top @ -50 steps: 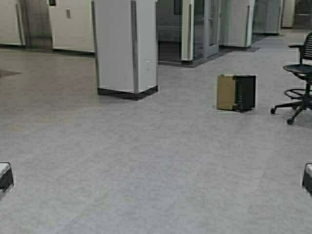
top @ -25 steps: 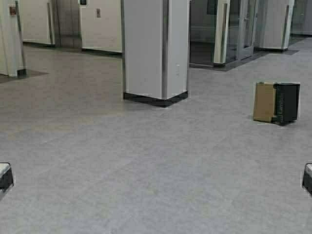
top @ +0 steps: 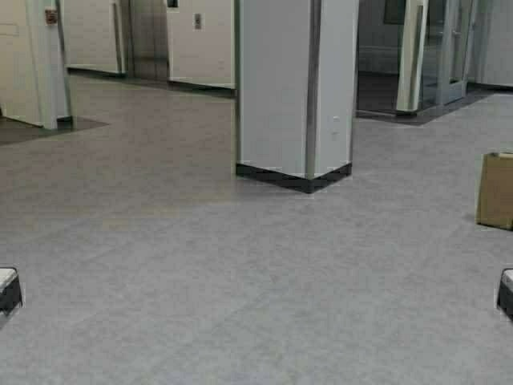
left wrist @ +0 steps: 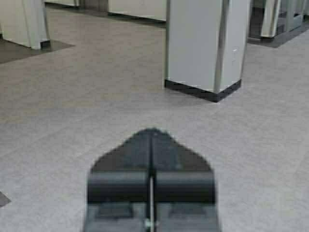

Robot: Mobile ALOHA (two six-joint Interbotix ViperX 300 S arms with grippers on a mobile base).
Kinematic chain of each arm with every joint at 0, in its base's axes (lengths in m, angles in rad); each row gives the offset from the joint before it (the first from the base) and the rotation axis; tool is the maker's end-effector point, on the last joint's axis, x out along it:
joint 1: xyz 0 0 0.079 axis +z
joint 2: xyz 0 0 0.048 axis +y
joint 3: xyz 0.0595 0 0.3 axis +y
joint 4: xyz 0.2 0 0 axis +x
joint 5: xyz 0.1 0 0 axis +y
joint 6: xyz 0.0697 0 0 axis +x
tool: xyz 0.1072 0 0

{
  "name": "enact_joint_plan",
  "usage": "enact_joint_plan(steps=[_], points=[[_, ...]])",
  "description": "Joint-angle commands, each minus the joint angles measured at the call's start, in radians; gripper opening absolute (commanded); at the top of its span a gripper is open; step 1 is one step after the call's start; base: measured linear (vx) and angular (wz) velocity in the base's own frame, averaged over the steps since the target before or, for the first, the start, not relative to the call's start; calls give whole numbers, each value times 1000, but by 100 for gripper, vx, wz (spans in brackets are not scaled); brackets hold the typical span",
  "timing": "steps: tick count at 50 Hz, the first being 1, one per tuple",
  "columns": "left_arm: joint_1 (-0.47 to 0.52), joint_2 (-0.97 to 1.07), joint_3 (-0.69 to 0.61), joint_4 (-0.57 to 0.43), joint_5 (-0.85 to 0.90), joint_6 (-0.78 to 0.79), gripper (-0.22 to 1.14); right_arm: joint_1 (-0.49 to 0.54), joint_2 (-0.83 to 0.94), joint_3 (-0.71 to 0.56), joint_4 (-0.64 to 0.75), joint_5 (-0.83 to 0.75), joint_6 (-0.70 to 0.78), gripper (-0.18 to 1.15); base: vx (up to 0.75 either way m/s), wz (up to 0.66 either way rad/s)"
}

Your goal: Navigate to elevator, push the call button, then enter the elevator

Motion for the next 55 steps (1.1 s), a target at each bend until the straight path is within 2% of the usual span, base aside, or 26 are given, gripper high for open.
enact_joint_plan(steps=[1,16,55], points=[[0,9,-15,2,-8,2,3,-2,14,-20,0,-9,2,5,72,24],[0,-8,-6,0,-8,2,3,0,23,-28,0,-8,52,5,75,9],[0,0,-9,3,-21,-38,3,0,28,-28,-17,-9,55,5,75,15]])
